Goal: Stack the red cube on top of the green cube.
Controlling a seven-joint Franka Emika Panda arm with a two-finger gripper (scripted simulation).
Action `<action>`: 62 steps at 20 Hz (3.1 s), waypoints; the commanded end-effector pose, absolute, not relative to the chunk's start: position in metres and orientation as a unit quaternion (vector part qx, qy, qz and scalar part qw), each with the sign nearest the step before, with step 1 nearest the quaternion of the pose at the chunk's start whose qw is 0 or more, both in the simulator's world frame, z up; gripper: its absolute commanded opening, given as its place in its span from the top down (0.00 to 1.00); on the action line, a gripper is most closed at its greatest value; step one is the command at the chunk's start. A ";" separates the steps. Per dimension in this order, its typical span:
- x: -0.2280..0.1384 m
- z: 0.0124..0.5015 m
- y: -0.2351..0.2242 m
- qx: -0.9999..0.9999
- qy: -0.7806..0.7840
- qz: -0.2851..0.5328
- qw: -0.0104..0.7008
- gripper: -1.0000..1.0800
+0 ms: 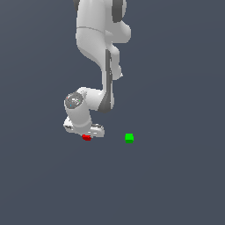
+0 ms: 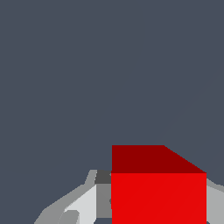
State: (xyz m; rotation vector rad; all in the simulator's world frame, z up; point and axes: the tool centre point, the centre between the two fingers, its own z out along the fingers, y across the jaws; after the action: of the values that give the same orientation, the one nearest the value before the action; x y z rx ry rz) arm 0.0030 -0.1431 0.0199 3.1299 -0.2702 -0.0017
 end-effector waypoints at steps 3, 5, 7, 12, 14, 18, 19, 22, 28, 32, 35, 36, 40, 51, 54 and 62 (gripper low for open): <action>0.003 0.020 -0.143 0.996 -0.086 0.000 0.000 1.00; 0.003 0.021 -0.143 0.996 -0.086 0.000 0.000 1.00; 0.003 0.025 -0.143 0.996 -0.086 0.000 0.000 1.00; 0.002 0.045 -0.142 0.996 -0.086 0.000 0.000 1.00; 0.002 0.058 -0.142 0.996 -0.086 0.000 0.000 1.00; 0.002 0.087 -0.143 0.996 -0.086 0.000 0.000 1.00; 0.002 0.093 -0.143 0.996 -0.086 0.000 0.000 1.00; 0.002 0.108 -0.143 0.996 -0.086 0.000 0.000 1.00; 0.003 0.120 -0.143 0.996 -0.086 0.000 0.000 1.00; 0.003 0.118 -0.139 0.996 -0.086 0.001 0.000 1.00; 0.003 0.115 -0.128 0.996 -0.086 0.001 0.000 1.00; 0.004 0.114 -0.123 0.996 -0.086 0.001 0.000 1.00; 0.005 0.107 -0.094 0.996 -0.086 0.001 0.000 1.00; 0.012 0.077 0.030 0.996 -0.086 0.000 0.000 1.00; 0.014 0.071 0.057 0.996 -0.086 0.000 0.000 1.00; 0.019 0.062 0.092 0.996 -0.086 0.000 0.000 1.00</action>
State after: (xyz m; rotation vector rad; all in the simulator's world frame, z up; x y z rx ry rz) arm 0.0179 0.0885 0.0623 3.1309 -0.2670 -0.0020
